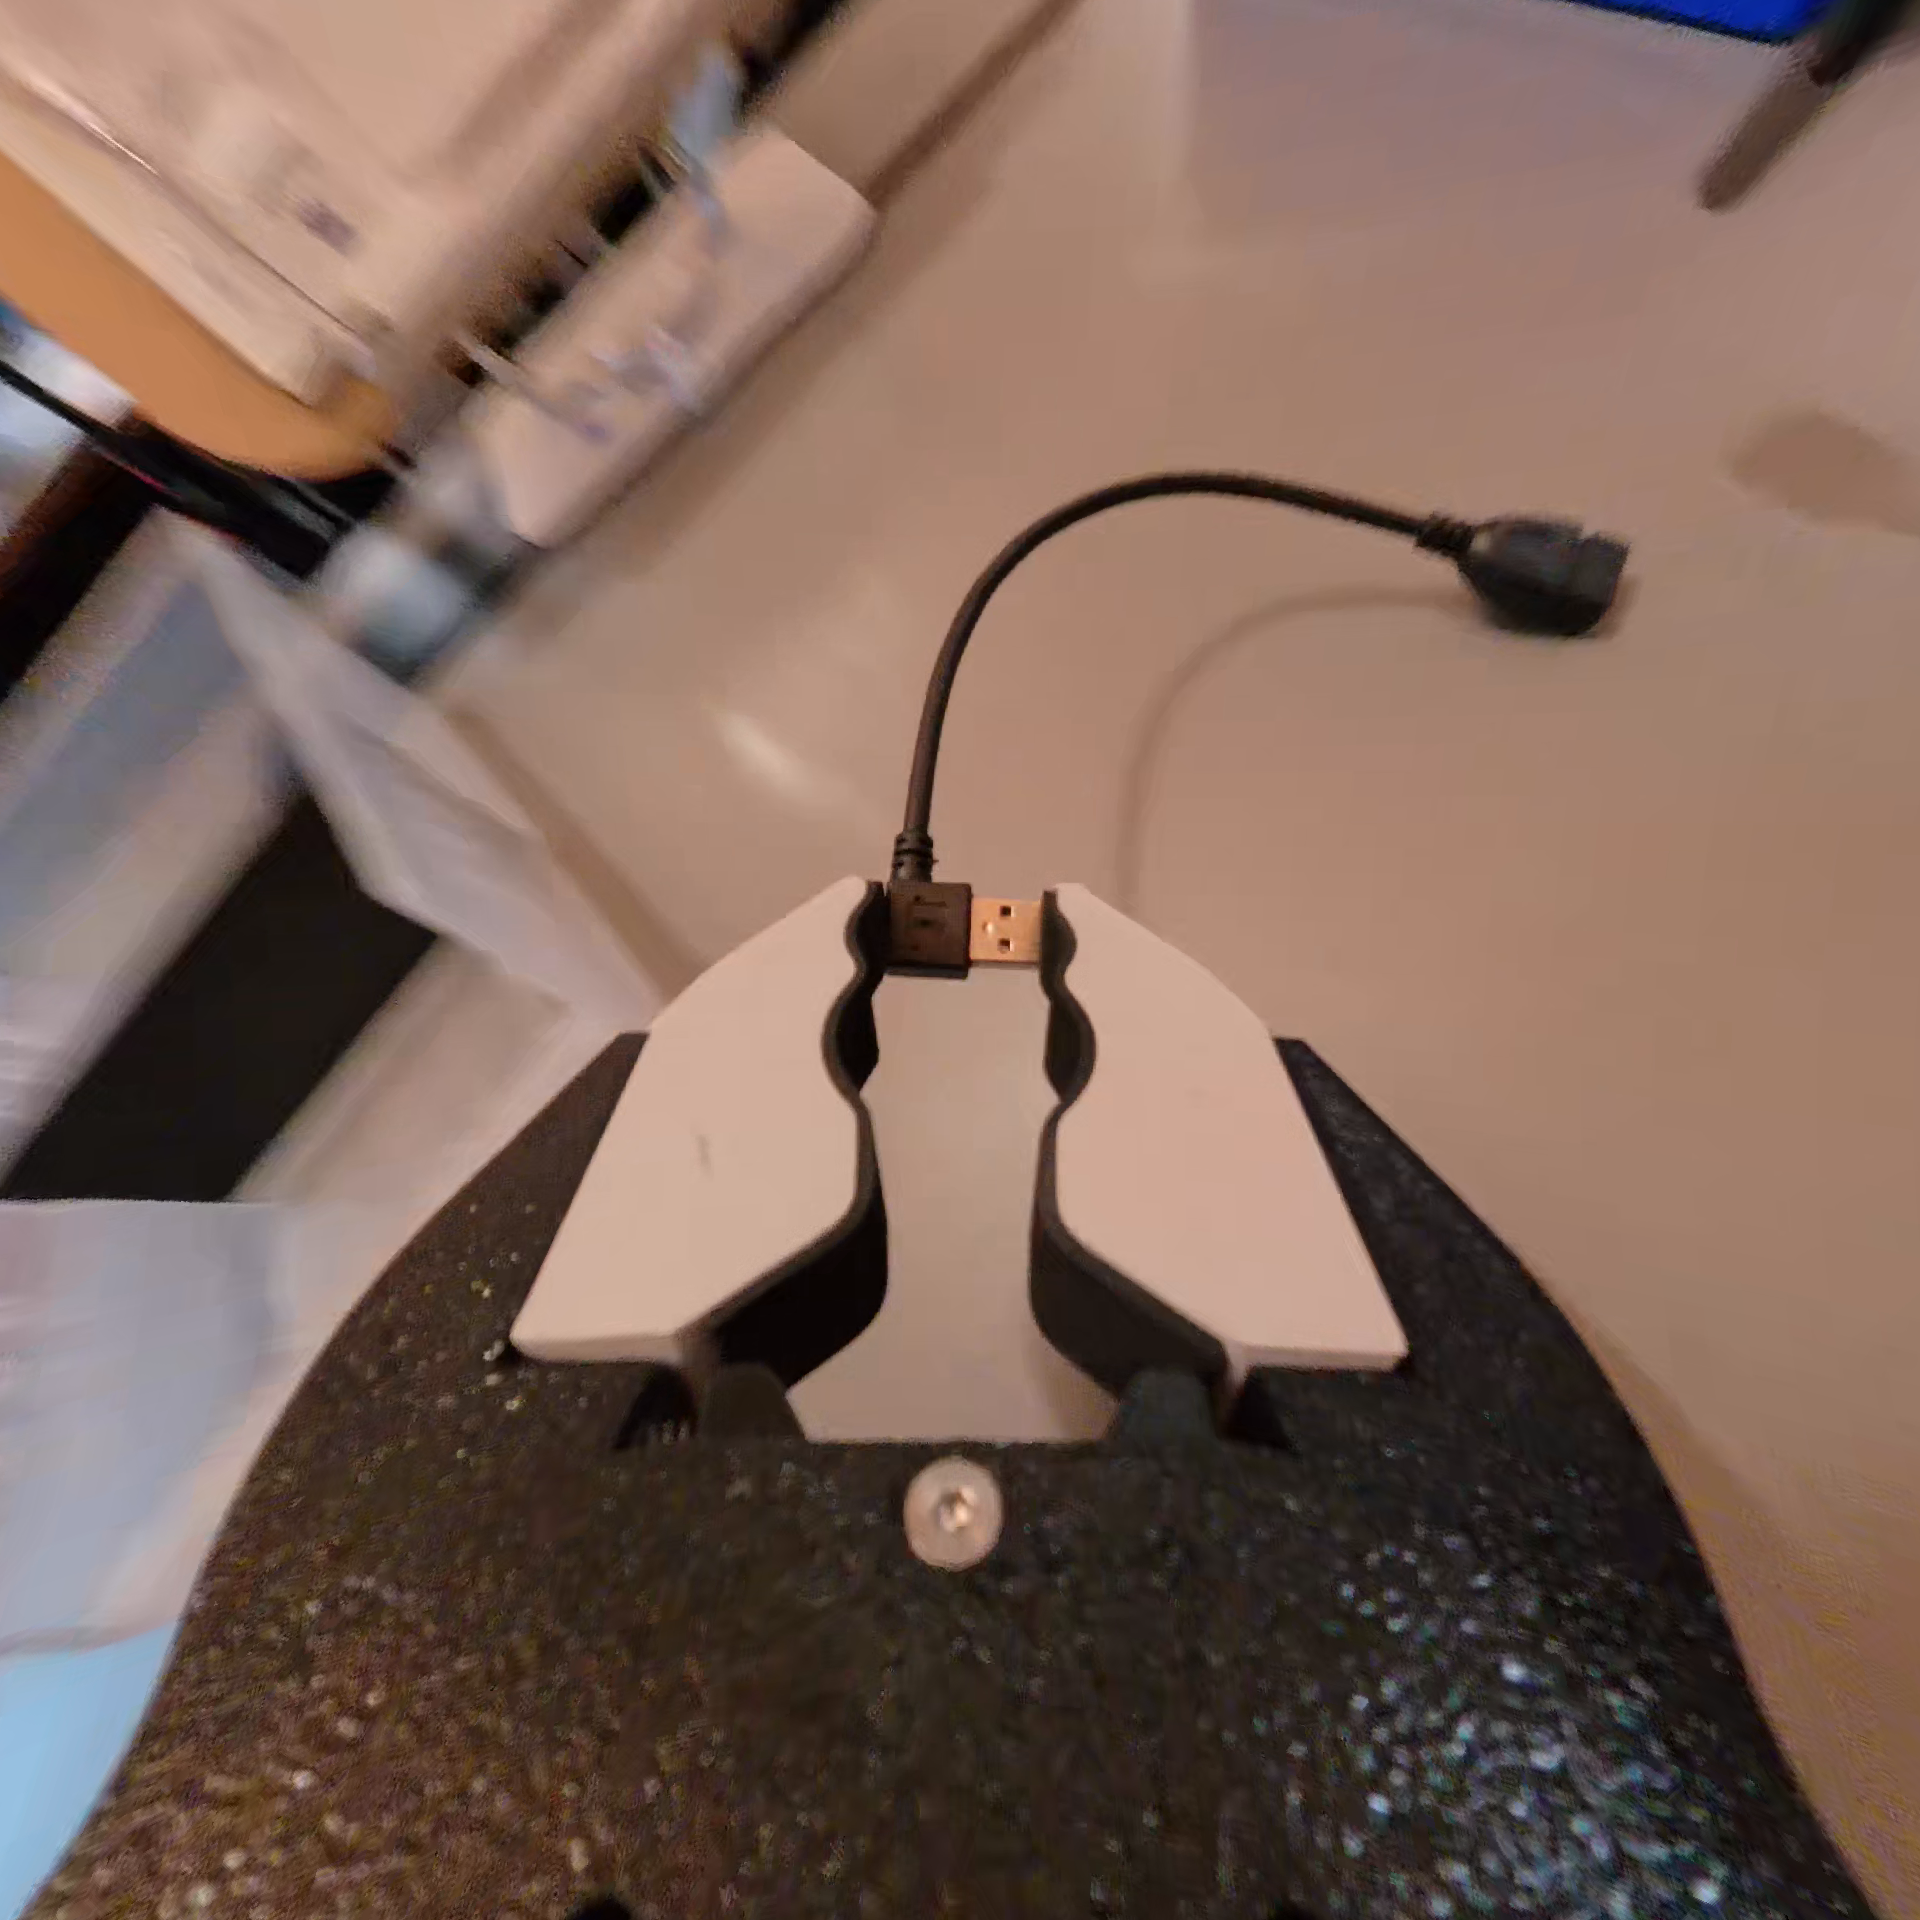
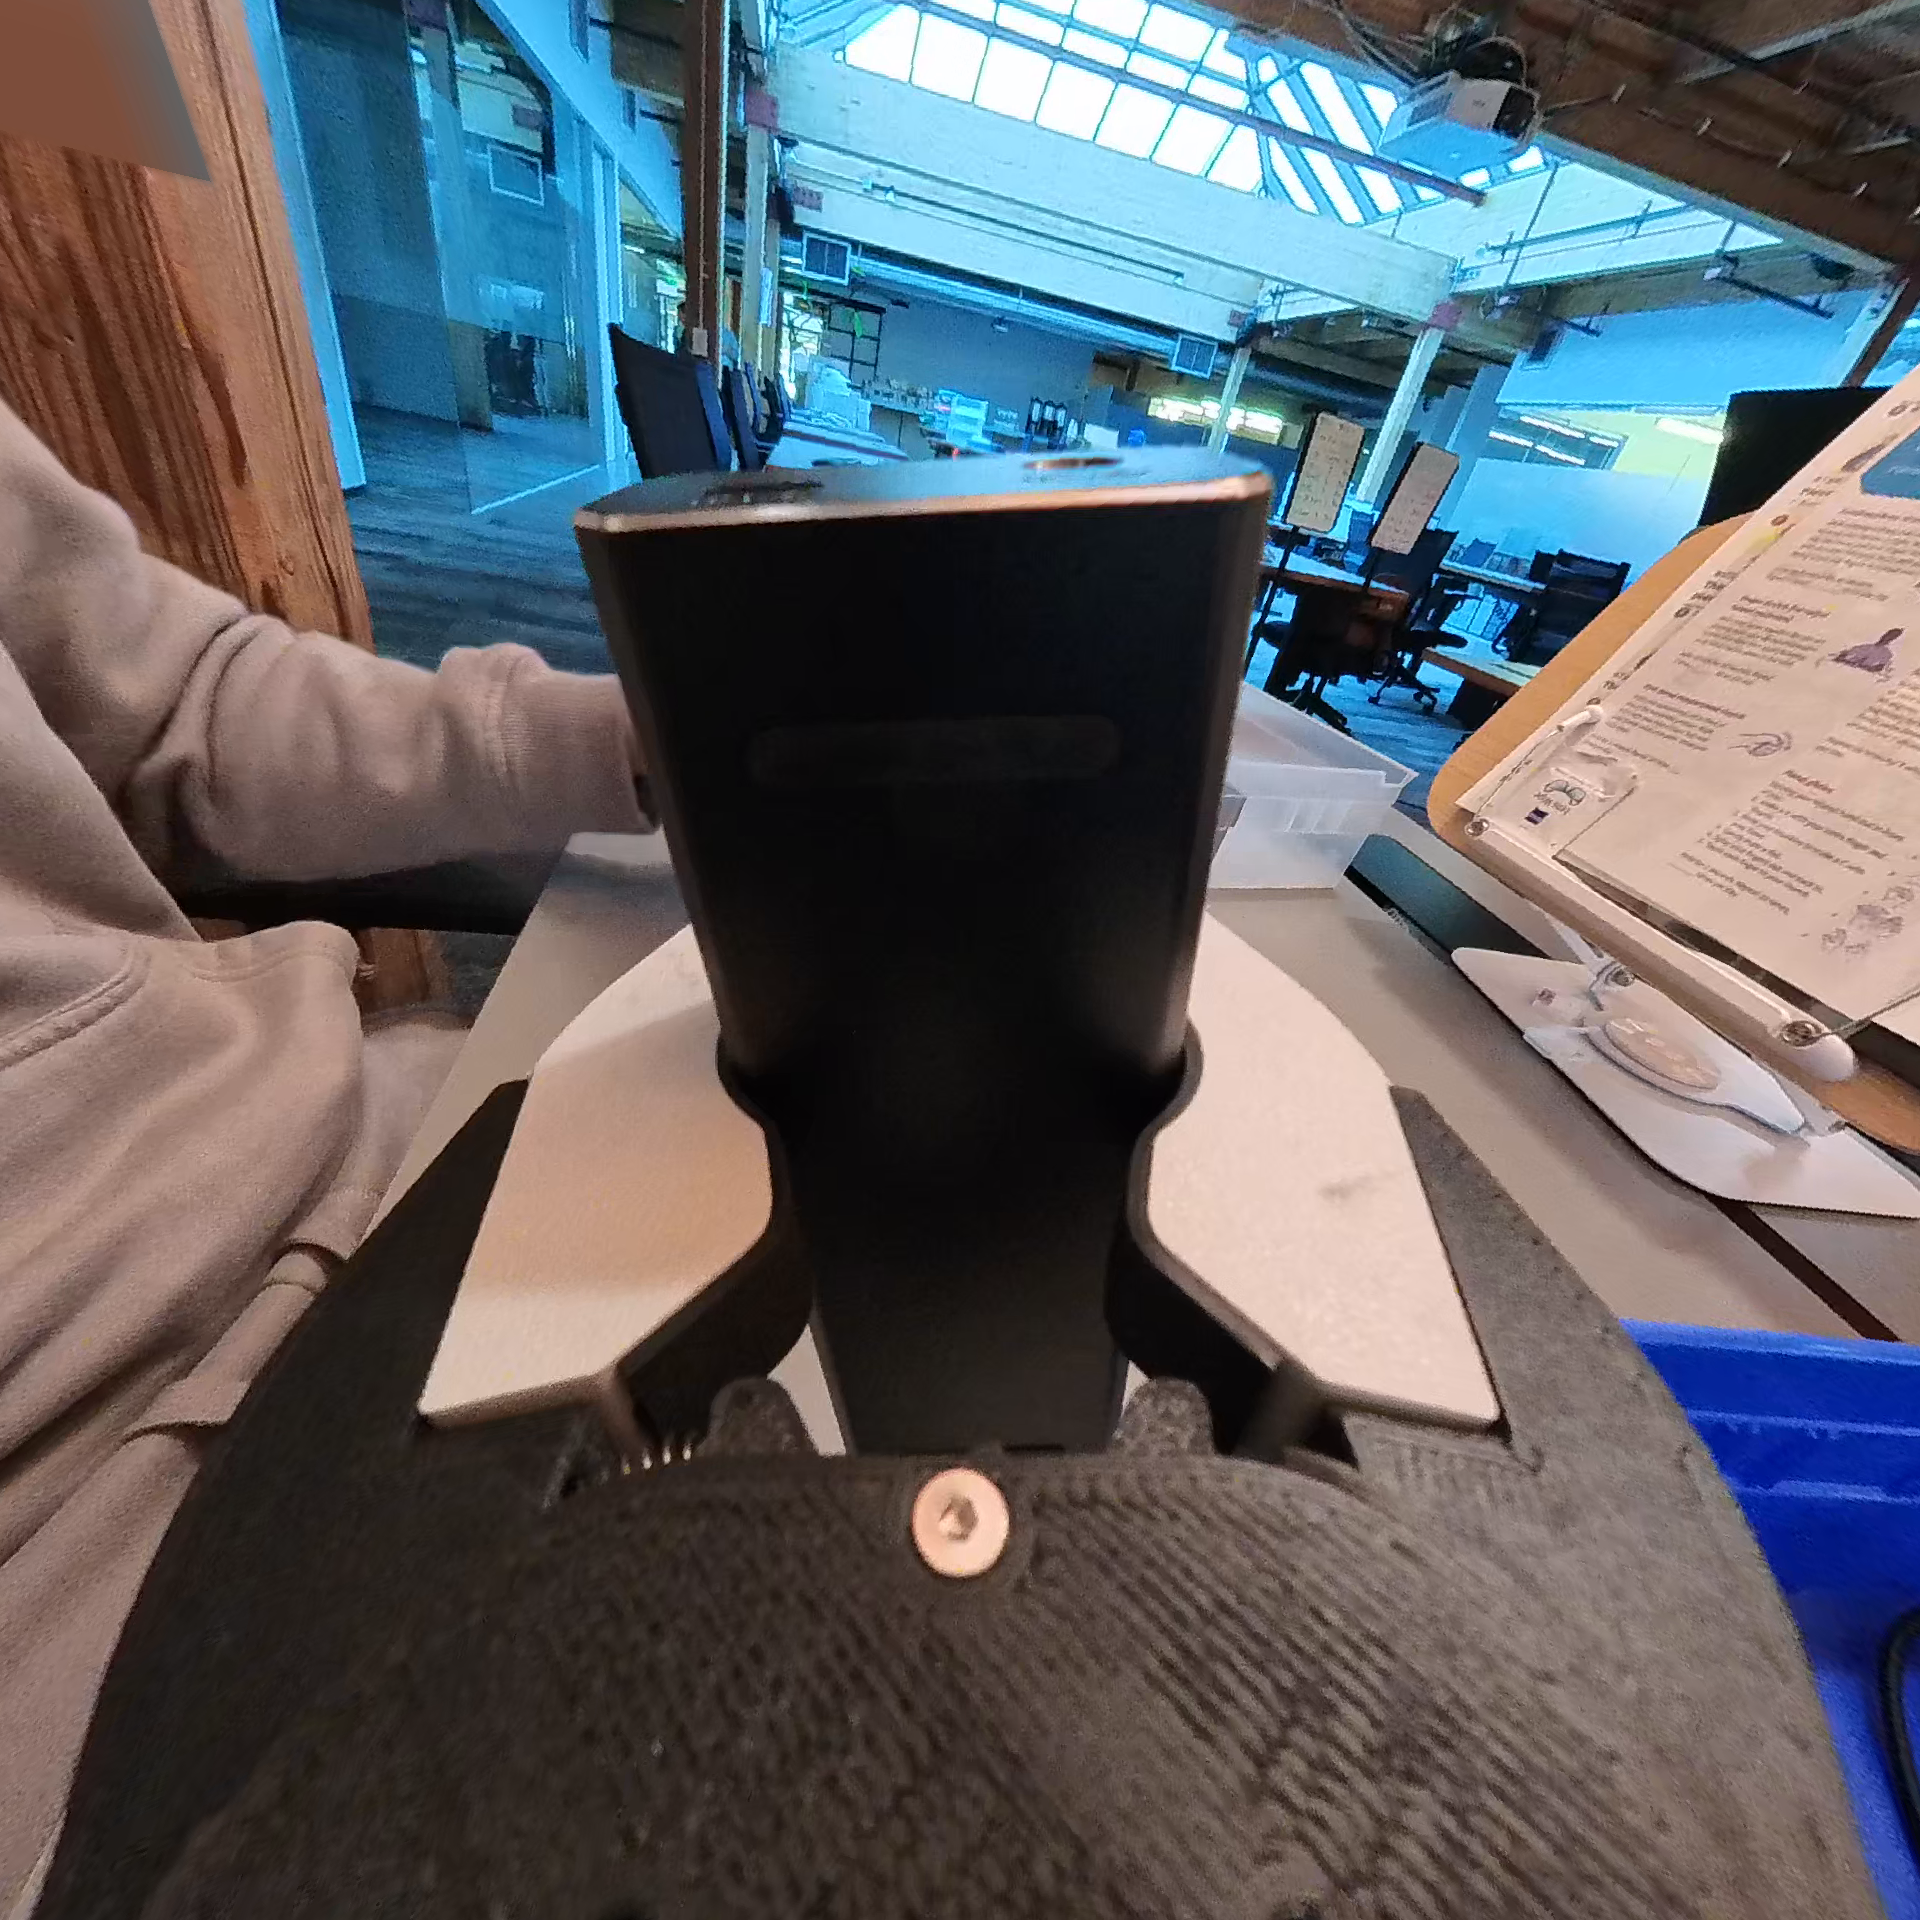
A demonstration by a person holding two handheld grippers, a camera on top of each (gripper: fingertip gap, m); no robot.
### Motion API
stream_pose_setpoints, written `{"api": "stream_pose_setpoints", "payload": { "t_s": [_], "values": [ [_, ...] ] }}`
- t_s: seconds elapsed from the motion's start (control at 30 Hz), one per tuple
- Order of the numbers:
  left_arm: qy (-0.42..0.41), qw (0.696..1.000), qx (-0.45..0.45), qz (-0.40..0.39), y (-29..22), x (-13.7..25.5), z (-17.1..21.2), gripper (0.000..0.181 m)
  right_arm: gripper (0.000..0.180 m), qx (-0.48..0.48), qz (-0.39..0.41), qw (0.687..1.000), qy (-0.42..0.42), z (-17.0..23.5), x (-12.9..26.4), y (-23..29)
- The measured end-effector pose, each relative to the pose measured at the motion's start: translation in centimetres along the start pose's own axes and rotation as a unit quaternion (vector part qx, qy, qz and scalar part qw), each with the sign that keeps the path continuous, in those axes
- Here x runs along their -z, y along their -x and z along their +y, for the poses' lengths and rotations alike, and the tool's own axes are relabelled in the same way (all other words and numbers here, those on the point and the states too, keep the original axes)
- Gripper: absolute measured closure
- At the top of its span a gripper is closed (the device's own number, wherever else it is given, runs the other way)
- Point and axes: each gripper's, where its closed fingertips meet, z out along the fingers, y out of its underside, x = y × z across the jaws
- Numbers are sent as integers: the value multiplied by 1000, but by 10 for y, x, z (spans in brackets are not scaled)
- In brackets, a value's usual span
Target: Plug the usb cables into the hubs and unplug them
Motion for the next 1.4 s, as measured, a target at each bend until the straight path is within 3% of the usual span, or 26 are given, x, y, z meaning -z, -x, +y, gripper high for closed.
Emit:
{"api": "stream_pose_setpoints", "payload": {
  "t_s": [0.03, 0.13, 0.17, 0.27, 0.33, 0.4, 0.53, 0.7, 0.8, 0.87, 1.07, 1.1, 1.2, 1.23, 1.3, 1.4],
  "values": [
    [-21, 998, -38, -47, 18, 8, -11, 152, 107, 0, 2, 1000, -2, -1, 1, -1],
    [-86, 962, -184, -181, 54, 37, -48, 153, 107, -3, 7, 1000, -13, -3, 6, -5],
    [-101, 948, -222, -204, 53, 43, -57, 178, 107, -4, 11, 1000, -18, -3, 7, -7],
    [-158, 916, -334, -157, 4, 36, -62, 181, 107, -10, 16, 1000, -22, 0, 12, -11],
    [-123, 930, -333, -97, -26, 18, -38, 179, 107, -14, 15, 1000, -20, 2, 13, -11],
    [-137, 942, -306, -33, -53, 15, -26, 177, 107, -14, 18, 1000, -19, 4, 15, -11],
    [-141, 966, -215, 13, -43, 19, -17, 165, 107, -18, 16, 999, -25, 3, 17, -11],
    [-198, 961, -191, -39, 19, 57, -30, 160, 107, -17, 14, 1000, -20, 4, 17, -11],
    [-113, 957, -260, -70, 59, 57, -1, 136, 107, -17, 10, 1000, -24, 3, 17, -10],
    [-80, 922, -364, -104, 74, 52, 18, 119, 107, -17, 7, 1000, -21, 3, 16, -8],
    [-6, 789, -609, -78, 52, 23, 56, 116, 107, -14, 6, 1000, -19, 2, 13, -8],
    [2, 770, -634, -70, 48, 17, 60, 119, 107, -14, 5, 1000, -17, 2, 12, -8],
    [7, 732, -680, -45, 36, 7, 65, 158, 107, -11, 4, 1000, -11, 4, 11, -6],
    [15, 730, -683, -32, 33, 6, 65, 169, 107, -9, 5, 1000, -10, 4, 12, -6],
    [27, 739, -673, -4, 29, 7, 59, 171, 107, -10, 7, 1000, -11, 3, 14, -7],
    [32, 801, -595, 50, 18, 14, 34, 174, 107, -13, 10, 1000, -18, 2, 18, -8]
  ]
}}
